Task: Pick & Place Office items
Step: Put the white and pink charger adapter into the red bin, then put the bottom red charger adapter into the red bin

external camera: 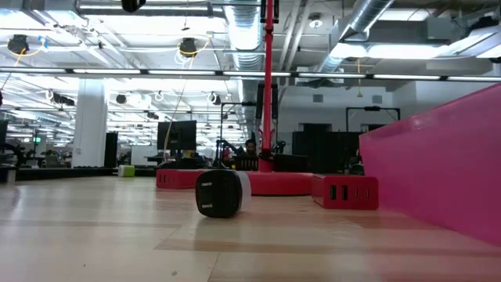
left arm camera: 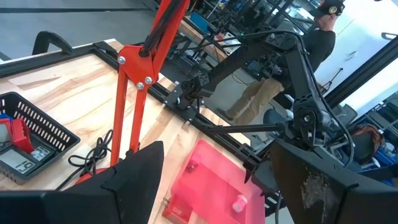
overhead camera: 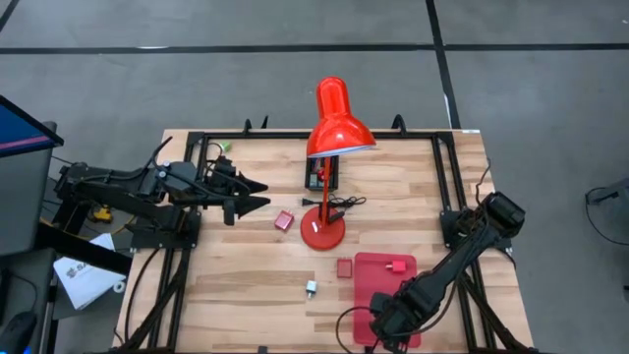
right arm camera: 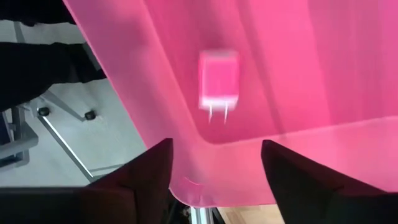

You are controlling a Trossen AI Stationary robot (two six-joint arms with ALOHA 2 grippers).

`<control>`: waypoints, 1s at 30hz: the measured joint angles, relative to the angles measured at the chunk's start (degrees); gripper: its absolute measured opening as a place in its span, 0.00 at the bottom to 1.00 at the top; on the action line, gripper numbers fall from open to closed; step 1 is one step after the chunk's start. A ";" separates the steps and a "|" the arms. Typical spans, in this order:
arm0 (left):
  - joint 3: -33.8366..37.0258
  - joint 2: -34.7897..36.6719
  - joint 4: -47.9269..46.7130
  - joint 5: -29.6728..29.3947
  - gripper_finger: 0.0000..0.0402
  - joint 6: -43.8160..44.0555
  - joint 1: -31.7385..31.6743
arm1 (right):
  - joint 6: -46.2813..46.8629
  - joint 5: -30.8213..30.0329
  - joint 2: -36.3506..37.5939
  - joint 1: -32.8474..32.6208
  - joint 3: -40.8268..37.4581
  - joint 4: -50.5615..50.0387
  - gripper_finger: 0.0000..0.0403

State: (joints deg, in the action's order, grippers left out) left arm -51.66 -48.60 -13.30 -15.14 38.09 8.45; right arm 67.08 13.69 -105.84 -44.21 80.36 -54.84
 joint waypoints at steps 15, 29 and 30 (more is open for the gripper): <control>0.00 0.00 -0.51 -0.36 0.71 -1.05 -0.14 | 8.08 -17.62 11.84 9.17 0.00 -0.60 0.61; 0.00 0.00 -4.33 -0.30 0.71 -1.81 -0.17 | -13.59 -7.90 10.93 27.81 6.37 10.51 0.60; 0.00 0.00 -4.59 -0.28 0.71 -1.78 -0.13 | -16.42 -6.71 9.52 28.08 8.21 9.31 0.60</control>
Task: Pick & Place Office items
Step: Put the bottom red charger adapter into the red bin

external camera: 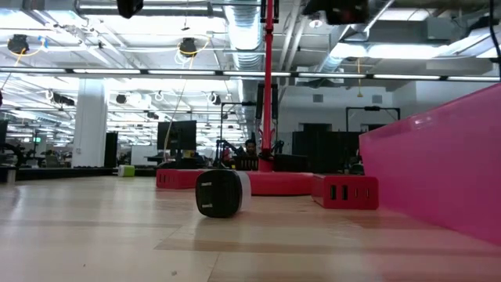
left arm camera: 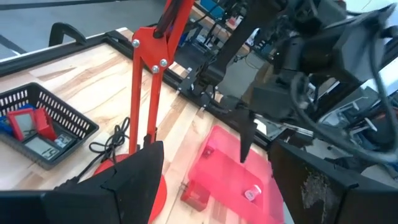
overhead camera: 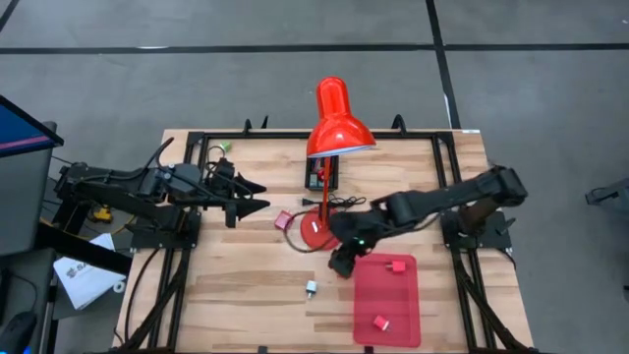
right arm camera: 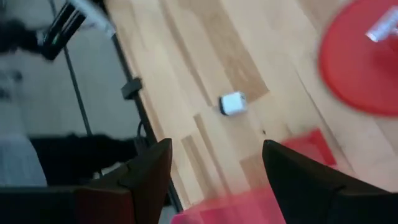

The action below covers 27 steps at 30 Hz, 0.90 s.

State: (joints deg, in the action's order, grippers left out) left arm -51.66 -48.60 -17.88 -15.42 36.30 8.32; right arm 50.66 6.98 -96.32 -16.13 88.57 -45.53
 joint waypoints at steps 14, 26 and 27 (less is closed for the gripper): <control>-0.04 1.02 -5.76 0.20 0.71 2.78 0.83 | -6.39 5.19 -9.43 0.05 13.08 -18.14 0.61; 0.00 -8.91 -13.85 0.82 0.66 -8.85 7.47 | 8.99 -36.61 12.43 -6.31 13.21 -15.31 0.61; 0.00 -11.66 -12.76 1.00 0.63 -9.73 7.47 | 9.57 -39.72 13.70 -6.94 13.21 -15.32 0.61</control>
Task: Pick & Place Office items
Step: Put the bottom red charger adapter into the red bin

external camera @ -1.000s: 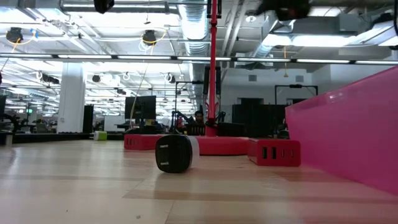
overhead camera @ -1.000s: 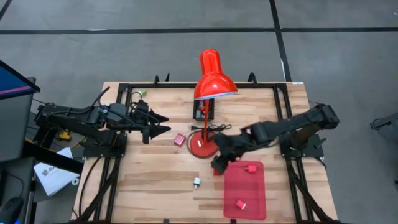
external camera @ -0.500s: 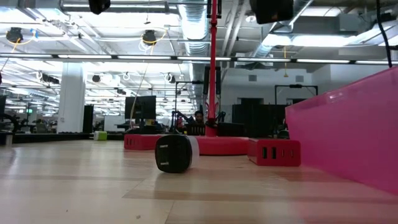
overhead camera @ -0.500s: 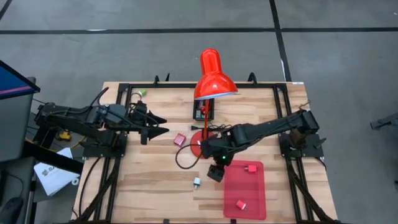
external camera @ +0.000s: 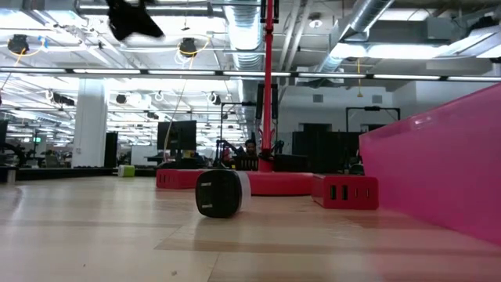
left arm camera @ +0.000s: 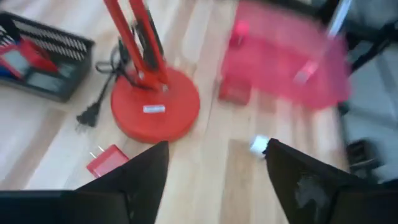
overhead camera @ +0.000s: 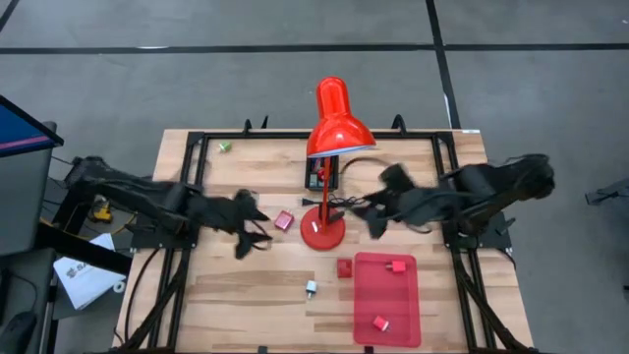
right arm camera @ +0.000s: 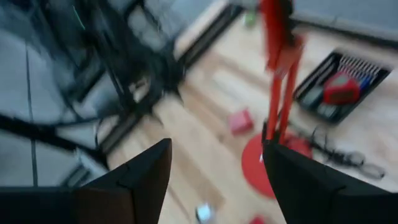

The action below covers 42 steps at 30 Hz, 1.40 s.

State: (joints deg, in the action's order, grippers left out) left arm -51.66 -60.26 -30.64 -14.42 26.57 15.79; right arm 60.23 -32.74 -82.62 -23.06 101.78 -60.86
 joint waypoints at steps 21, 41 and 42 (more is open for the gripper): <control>-2.14 -39.44 47.08 11.94 0.12 -2.10 -0.60 | 6.28 -18.76 3.54 -8.88 -0.04 0.00 0.61; -12.10 -54.60 47.39 15.33 0.00 -2.27 -2.38 | 7.29 -20.30 3.57 -8.68 -0.07 0.45 0.61; -12.85 -55.10 47.77 15.03 0.00 -2.31 -2.38 | 7.27 -20.30 3.57 -8.68 -0.07 0.48 0.61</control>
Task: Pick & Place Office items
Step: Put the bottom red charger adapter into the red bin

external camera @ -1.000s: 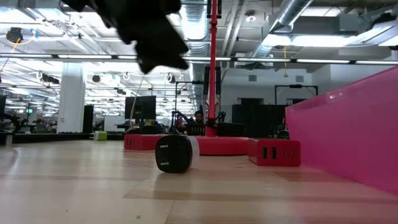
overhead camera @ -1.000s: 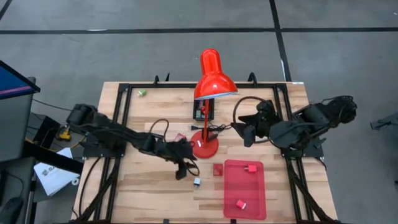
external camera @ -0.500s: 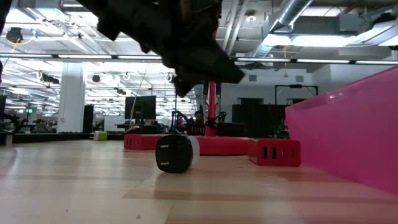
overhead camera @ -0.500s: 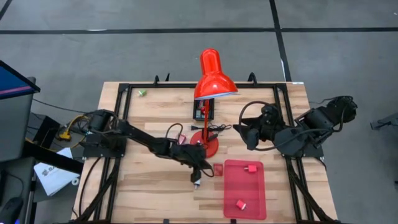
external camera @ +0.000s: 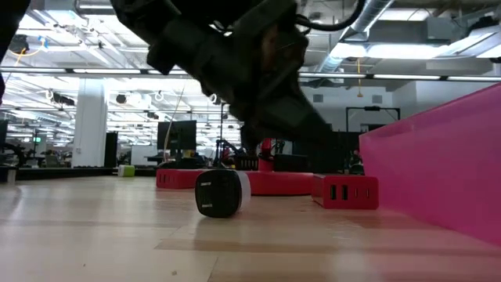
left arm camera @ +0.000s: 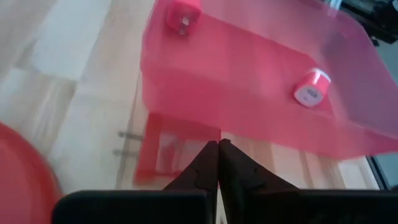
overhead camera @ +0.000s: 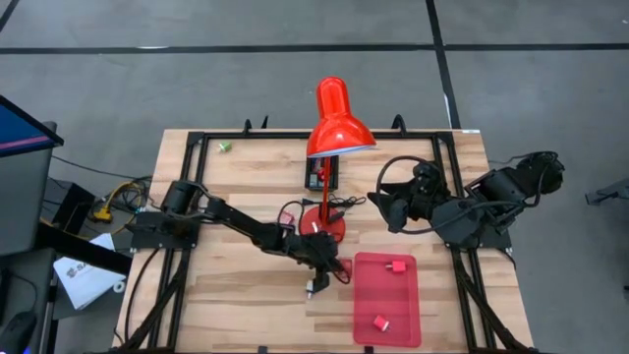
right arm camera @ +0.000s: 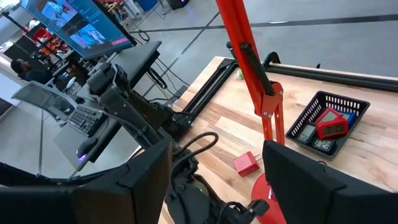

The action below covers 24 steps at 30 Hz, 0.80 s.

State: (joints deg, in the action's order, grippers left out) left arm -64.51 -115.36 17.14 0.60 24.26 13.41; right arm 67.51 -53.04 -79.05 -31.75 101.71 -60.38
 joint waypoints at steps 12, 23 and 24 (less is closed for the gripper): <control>-3.00 -5.02 -0.91 -0.59 0.00 0.19 -1.27 | 0.02 0.02 0.00 -0.11 -0.02 0.46 0.61; 4.53 3.54 -13.27 -3.71 0.00 0.35 -0.59 | 0.00 0.04 0.00 -0.94 -0.02 1.30 0.61; 6.45 5.52 -13.76 -3.97 0.00 0.94 -0.59 | -0.01 0.02 0.00 -0.94 -0.02 1.33 0.61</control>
State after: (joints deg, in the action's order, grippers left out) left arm -58.06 -109.84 3.37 -3.36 25.20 12.82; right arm 67.50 -53.01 -79.05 -32.68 101.69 -59.05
